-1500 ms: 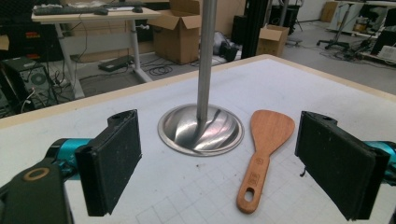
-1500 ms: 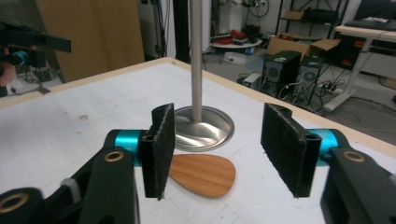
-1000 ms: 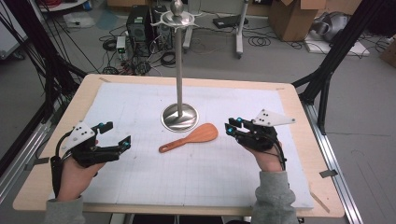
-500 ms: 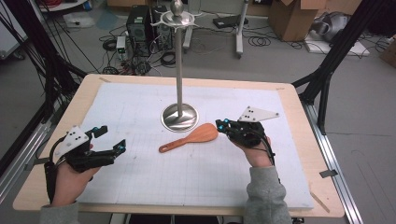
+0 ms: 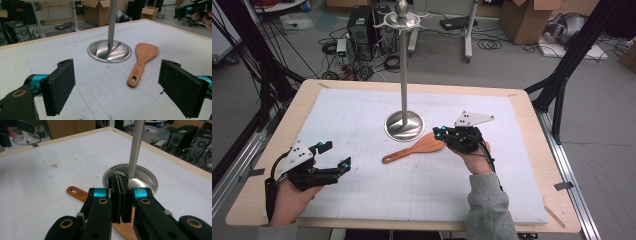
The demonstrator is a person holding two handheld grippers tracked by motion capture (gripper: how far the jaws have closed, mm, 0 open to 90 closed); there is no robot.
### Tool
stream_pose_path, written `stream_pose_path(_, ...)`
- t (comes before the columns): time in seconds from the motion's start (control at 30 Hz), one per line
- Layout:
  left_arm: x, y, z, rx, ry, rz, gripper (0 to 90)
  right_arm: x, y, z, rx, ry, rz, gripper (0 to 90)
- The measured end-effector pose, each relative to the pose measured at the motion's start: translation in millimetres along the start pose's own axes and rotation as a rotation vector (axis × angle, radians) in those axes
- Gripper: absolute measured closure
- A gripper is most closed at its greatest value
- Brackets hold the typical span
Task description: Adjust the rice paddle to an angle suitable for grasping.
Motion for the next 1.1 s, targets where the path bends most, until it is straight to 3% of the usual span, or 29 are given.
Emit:
stream_pose_path(0.3,-10.2,-2.0,5.4,-0.010,-0.012,-0.023,14.4,28.0,-3.1,3.6,-0.007,-0.046,-0.021,89.4)
stream_pose_path(0.47,-12.5,4.1,7.1,-0.010,-0.009,0.022,14.1,42.1,-4.1,5.7,-0.021,-0.058,-0.030,89.5)
stream_pose_path(0.6,-13.2,5.1,9.5,-0.012,-0.013,0.015,14.1,49.3,-7.1,4.8,-0.032,-0.060,-0.041,89.5)
stream_pose_path(0.87,-15.7,5.0,11.2,-0.015,-0.020,0.006,14.2,79.2,4.0,22.8,-0.015,-0.152,-0.035,89.5)
stream_pose_path(1.1,-15.8,4.5,13.3,-0.014,-0.032,0.005,14.2,92.8,5.2,29.9,-0.019,-0.189,-0.028,89.5)
Point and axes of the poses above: each handheld gripper's, and its own axes: x roughly forward along the jaws, z roughly out of its underside, y roughly to its right, the point moved 7 cm from there along x, roughly forward along the jaws, and after that the axes turned 10 degrees about x, right-handed, at the moved point
